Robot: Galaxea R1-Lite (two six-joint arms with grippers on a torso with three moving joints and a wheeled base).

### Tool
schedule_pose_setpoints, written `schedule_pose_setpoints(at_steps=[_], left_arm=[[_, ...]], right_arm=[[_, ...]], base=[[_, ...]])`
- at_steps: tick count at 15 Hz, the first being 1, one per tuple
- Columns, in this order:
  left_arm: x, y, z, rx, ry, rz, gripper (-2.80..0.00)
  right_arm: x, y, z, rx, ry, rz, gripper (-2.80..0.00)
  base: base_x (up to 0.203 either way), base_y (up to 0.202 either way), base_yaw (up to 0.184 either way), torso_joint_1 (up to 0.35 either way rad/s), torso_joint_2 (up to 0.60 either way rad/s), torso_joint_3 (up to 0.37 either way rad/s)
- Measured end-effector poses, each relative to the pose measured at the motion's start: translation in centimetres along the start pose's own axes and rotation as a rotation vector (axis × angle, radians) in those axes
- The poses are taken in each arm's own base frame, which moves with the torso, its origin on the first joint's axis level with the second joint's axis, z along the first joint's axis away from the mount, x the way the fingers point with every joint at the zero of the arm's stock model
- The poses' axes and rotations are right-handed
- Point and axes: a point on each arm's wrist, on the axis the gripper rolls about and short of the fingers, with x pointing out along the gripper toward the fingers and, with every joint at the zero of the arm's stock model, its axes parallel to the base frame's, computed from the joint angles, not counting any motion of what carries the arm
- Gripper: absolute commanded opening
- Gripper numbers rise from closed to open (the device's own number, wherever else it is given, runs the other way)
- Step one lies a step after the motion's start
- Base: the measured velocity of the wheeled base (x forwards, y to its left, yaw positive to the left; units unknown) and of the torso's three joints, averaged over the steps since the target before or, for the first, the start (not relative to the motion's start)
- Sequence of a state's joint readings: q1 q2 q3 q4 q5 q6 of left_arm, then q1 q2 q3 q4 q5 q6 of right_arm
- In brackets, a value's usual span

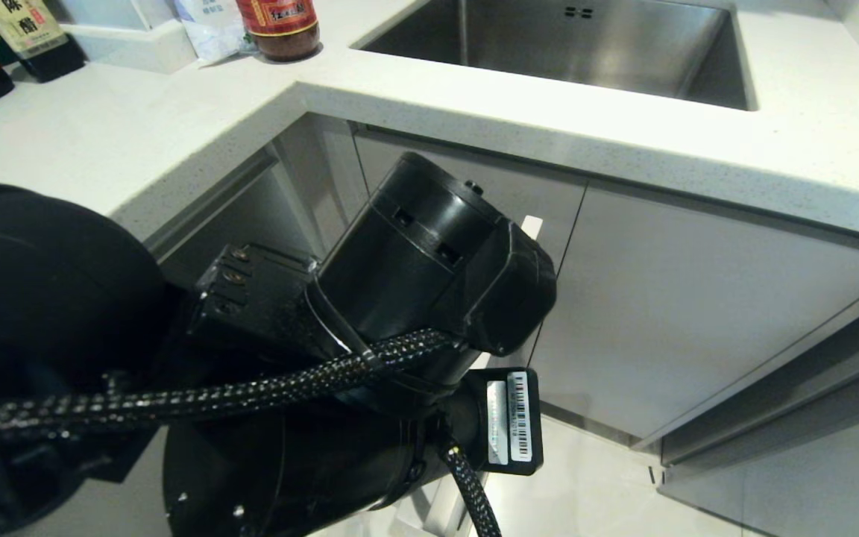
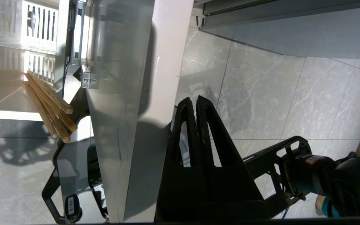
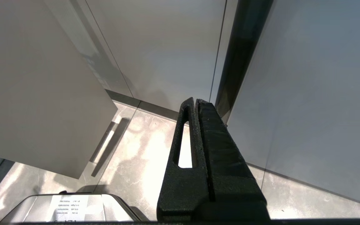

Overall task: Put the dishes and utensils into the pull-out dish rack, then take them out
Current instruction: Close the cupboard

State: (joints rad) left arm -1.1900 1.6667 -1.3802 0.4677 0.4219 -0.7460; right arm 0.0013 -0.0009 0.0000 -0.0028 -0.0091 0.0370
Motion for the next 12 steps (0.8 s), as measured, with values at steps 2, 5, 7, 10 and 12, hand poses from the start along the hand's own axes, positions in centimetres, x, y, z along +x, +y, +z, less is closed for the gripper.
schedule_pose_setpoints(at_steps=[2, 5, 7, 10, 12], left_arm=[[0.17, -0.03, -0.07, 0.003, 0.001, 0.008, -2.80], [0.15, 0.13, -0.25, 0.015, 0.012, 0.027, -2.80], [0.00, 0.28, -0.20, 0.022, 0.017, 0.038, -2.80], [-0.05, 0.53, -0.10, 0.029, 0.015, 0.055, -2.80], [-0.01, 0.68, 0.00, 0.038, -0.007, 0.082, -2.80]], right_arm=[[0.00, 0.00, 0.00, 0.000, 0.000, 0.000, -2.80], [0.00, 0.00, 0.00, 0.000, 0.000, 0.000, -2.80], [0.00, 0.00, 0.00, 0.000, 0.000, 0.000, -2.80], [0.00, 0.00, 0.00, 0.000, 0.000, 0.000, -2.80], [0.00, 0.00, 0.00, 0.000, 0.000, 0.000, -2.80]], base=[[0.000, 0.000, 0.000, 0.000, 0.00, 0.000], [0.000, 0.000, 0.000, 0.000, 0.00, 0.000], [0.000, 0.000, 0.000, 0.000, 0.00, 0.000], [0.000, 0.000, 0.000, 0.000, 0.00, 0.000], [0.000, 0.000, 0.000, 0.000, 0.00, 0.000]])
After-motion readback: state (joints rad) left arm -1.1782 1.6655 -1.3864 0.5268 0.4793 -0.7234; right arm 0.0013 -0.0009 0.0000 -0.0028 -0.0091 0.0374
